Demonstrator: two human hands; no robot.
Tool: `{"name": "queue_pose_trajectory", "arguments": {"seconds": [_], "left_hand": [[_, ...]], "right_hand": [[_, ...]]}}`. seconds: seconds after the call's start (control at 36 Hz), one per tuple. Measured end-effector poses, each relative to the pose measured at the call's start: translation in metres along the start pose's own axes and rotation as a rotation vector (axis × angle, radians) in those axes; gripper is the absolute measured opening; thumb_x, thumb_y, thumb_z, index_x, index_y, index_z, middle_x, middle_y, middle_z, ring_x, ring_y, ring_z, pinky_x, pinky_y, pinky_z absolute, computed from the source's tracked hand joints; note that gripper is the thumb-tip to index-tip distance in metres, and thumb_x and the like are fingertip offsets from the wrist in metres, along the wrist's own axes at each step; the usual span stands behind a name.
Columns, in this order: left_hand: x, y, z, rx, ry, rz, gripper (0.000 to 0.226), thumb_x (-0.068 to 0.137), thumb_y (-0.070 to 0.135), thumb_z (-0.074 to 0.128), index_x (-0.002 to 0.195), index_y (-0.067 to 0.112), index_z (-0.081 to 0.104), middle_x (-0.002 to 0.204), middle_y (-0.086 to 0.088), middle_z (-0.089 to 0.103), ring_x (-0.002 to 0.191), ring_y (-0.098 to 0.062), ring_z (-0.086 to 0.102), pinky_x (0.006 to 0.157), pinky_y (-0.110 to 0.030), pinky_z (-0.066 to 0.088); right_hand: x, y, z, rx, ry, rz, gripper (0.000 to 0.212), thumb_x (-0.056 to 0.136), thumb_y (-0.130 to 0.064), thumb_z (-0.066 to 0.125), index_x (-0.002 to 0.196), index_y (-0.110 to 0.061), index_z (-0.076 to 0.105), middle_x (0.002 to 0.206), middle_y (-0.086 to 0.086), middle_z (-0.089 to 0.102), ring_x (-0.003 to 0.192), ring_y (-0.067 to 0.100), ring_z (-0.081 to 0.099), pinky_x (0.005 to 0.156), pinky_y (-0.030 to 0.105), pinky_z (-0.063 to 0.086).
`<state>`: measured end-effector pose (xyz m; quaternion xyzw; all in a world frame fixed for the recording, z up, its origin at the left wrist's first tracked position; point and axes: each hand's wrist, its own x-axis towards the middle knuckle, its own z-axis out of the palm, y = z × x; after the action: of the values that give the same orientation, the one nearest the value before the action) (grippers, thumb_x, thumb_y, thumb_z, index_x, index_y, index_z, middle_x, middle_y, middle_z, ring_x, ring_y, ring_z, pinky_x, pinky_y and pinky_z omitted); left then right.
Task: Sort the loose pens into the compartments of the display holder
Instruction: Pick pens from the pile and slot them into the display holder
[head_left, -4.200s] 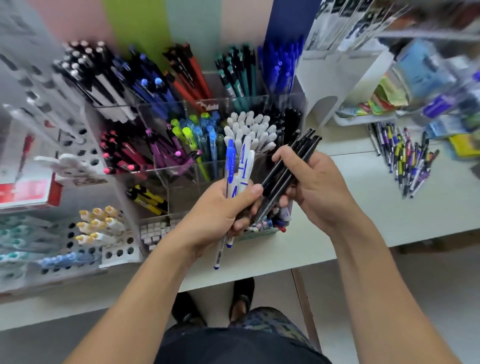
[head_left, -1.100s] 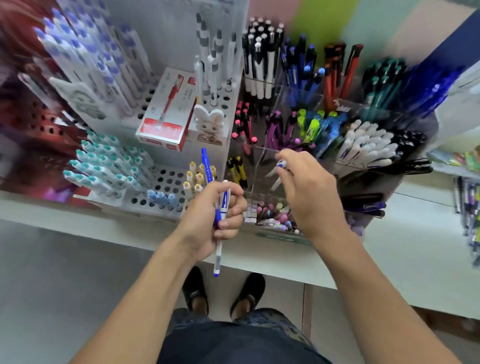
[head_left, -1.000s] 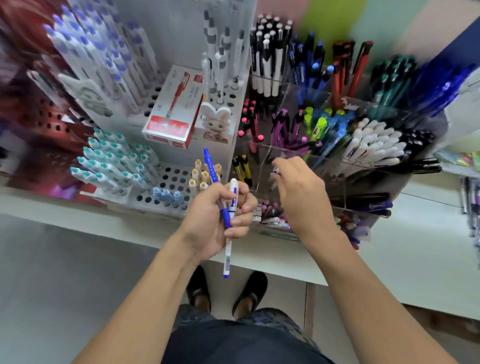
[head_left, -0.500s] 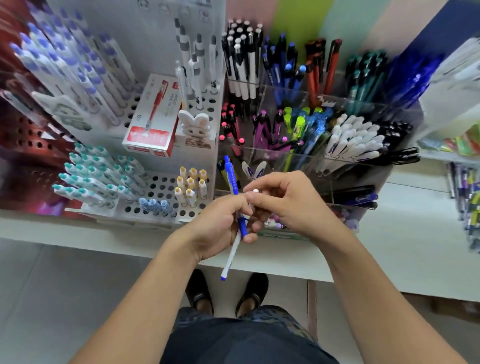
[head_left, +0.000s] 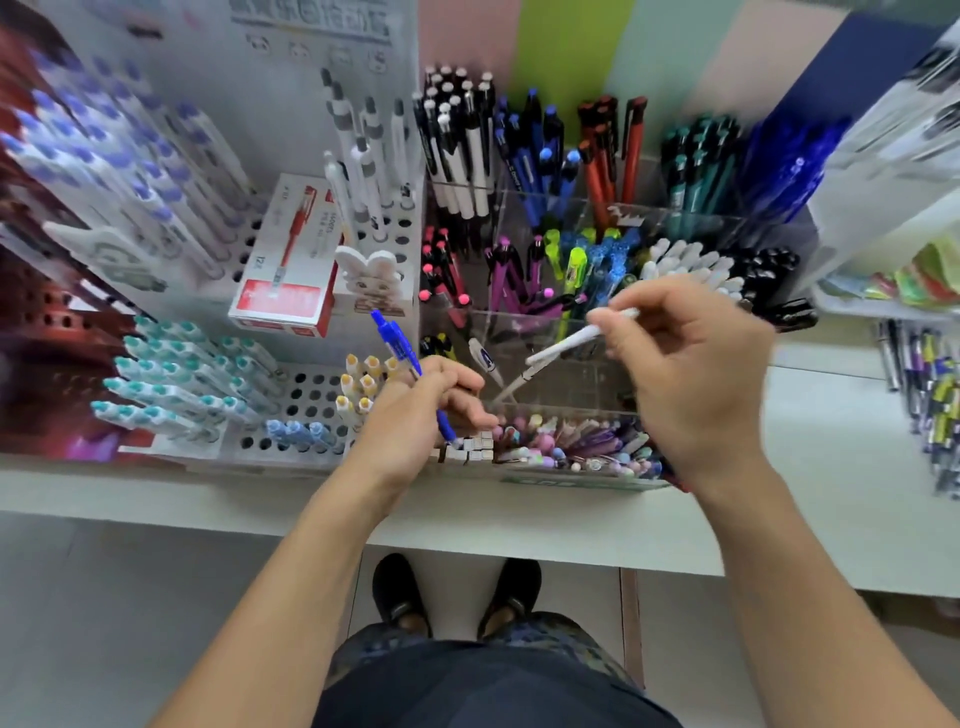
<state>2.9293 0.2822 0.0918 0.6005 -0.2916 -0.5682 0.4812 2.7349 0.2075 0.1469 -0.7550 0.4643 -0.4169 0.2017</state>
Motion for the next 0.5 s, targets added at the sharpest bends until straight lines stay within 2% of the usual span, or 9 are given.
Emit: {"name": "queue_pose_trajectory", "arguments": {"seconds": [0.06, 0.11, 0.17, 0.22, 0.28, 0.33, 0.39, 0.44, 0.5], "left_hand": [[0.0, 0.003, 0.004, 0.056, 0.016, 0.007, 0.031, 0.104, 0.005, 0.033, 0.088, 0.004, 0.059, 0.055, -0.008, 0.046, 0.053, -0.023, 0.062, 0.056, -0.023, 0.05], [0.0, 0.003, 0.008, 0.066, 0.0, -0.018, 0.027, 0.103, 0.006, 0.038, 0.084, 0.01, 0.057, 0.052, 0.001, 0.033, 0.042, -0.017, 0.04, 0.048, -0.027, 0.04], [-0.001, 0.003, 0.01, 0.056, -0.006, -0.047, 0.023, 0.103, 0.01, 0.044, 0.083, 0.016, 0.053, 0.051, 0.008, 0.03, 0.043, -0.011, 0.027, 0.044, -0.025, 0.027], [-0.001, 0.004, 0.011, 0.046, -0.018, -0.051, 0.02, 0.103, 0.013, 0.046, 0.084, 0.018, 0.049, 0.052, 0.009, 0.03, 0.044, -0.01, 0.023, 0.043, -0.025, 0.02], [0.001, 0.004, 0.012, 0.0, -0.044, -0.046, 0.018, 0.103, 0.015, 0.041, 0.086, 0.018, 0.046, 0.056, 0.005, 0.029, 0.046, -0.012, 0.02, 0.044, -0.027, 0.015], [0.002, 0.003, 0.013, -0.069, -0.084, -0.021, 0.014, 0.099, 0.023, 0.036, 0.091, 0.016, 0.045, 0.058, 0.002, 0.033, 0.047, -0.012, 0.022, 0.045, -0.026, 0.015], [0.003, 0.0, 0.015, -0.122, -0.122, 0.019, 0.021, 0.085, 0.03, 0.034, 0.092, 0.014, 0.045, 0.06, 0.001, 0.037, 0.046, -0.01, 0.026, 0.043, -0.023, 0.019], [0.004, -0.002, 0.017, -0.115, -0.118, 0.074, 0.022, 0.082, 0.029, 0.033, 0.089, 0.013, 0.046, 0.062, 0.0, 0.038, 0.048, -0.011, 0.029, 0.043, -0.022, 0.022], [0.006, -0.002, 0.02, -0.057, -0.083, 0.128, 0.022, 0.086, 0.027, 0.032, 0.087, 0.013, 0.049, 0.063, 0.0, 0.041, 0.05, -0.013, 0.032, 0.045, -0.024, 0.025]], "right_hand": [[-0.005, 0.002, 0.02, -0.108, -0.089, -0.07, 0.007, 0.087, -0.014, 0.08, 0.092, -0.011, 0.076, 0.08, -0.001, 0.071, 0.072, 0.008, 0.064, 0.071, 0.016, 0.053], [-0.012, 0.006, 0.042, -0.147, -0.153, -0.088, 0.013, 0.086, -0.011, 0.081, 0.097, -0.009, 0.075, 0.085, 0.002, 0.072, 0.076, 0.012, 0.065, 0.074, 0.023, 0.055], [-0.018, 0.013, 0.061, -0.16, -0.186, -0.069, 0.012, 0.084, -0.008, 0.081, 0.094, -0.009, 0.073, 0.081, 0.003, 0.071, 0.074, 0.017, 0.065, 0.07, 0.033, 0.055], [-0.021, 0.019, 0.075, -0.177, -0.231, -0.023, 0.01, 0.082, -0.008, 0.082, 0.087, -0.009, 0.074, 0.078, 0.003, 0.071, 0.071, 0.019, 0.065, 0.068, 0.039, 0.056], [-0.021, 0.024, 0.085, -0.158, -0.31, 0.014, 0.009, 0.081, -0.009, 0.082, 0.088, -0.009, 0.078, 0.081, 0.004, 0.074, 0.074, 0.021, 0.068, 0.071, 0.041, 0.057], [-0.023, 0.024, 0.089, -0.069, -0.411, 0.067, 0.017, 0.083, -0.006, 0.079, 0.1, -0.011, 0.08, 0.09, 0.003, 0.076, 0.081, 0.018, 0.07, 0.078, 0.039, 0.058], [-0.022, 0.021, 0.084, 0.077, -0.464, 0.143, 0.031, 0.086, 0.002, 0.074, 0.114, -0.01, 0.077, 0.102, 0.003, 0.076, 0.09, 0.012, 0.072, 0.085, 0.03, 0.059], [-0.019, 0.017, 0.073, 0.171, -0.445, 0.231, 0.033, 0.09, 0.002, 0.07, 0.12, -0.01, 0.074, 0.109, 0.0, 0.075, 0.096, 0.007, 0.072, 0.088, 0.023, 0.058], [-0.015, 0.014, 0.058, 0.19, -0.354, 0.314, 0.025, 0.095, -0.003, 0.065, 0.114, -0.014, 0.076, 0.101, -0.006, 0.076, 0.09, 0.005, 0.072, 0.082, 0.023, 0.059]]}}
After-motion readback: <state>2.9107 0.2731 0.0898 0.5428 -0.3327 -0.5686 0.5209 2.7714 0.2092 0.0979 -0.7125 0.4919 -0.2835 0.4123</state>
